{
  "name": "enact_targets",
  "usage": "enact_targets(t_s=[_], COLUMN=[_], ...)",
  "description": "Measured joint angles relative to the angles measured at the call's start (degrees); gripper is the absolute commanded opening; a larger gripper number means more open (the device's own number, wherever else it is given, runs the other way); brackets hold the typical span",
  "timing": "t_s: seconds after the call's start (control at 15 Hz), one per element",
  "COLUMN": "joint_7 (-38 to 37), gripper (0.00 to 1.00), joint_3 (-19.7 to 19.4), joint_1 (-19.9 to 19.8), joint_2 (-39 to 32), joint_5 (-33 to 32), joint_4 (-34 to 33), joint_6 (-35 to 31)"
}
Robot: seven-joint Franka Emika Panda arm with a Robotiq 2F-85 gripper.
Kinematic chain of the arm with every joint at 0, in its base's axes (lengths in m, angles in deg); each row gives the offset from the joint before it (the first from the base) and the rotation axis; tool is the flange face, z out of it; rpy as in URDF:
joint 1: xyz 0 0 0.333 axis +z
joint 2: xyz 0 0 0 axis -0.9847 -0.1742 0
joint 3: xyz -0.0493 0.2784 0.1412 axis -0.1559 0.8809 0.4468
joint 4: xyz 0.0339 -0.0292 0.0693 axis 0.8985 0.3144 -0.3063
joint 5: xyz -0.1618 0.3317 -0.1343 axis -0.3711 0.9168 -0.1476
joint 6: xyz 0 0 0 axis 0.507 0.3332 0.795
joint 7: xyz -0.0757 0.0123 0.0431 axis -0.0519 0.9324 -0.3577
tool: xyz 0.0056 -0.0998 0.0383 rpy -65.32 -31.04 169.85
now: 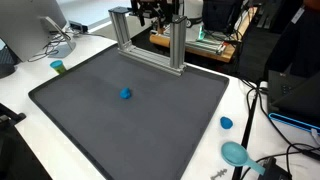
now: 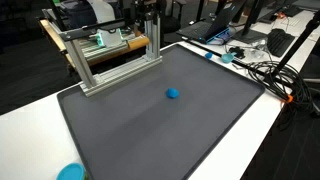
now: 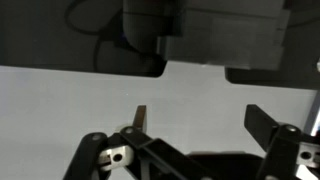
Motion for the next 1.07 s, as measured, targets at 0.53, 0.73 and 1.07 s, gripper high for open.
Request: enact_targets(t_s=[0.53,0.73,1.07], joint_7=[0.0,-1.8,-12.2], gripper=[1.0,1.0,1.0], joint_3=[0.0,0.0,0.4], joint_1=[0.0,-0.2,-1.5], joint_2=[0.0,0.3,6.8], joint_5=[0.0,0.0,-0.5], joint_4=[0.0,-0.2,-1.0], joint_6=[0.0,0.1,2.3])
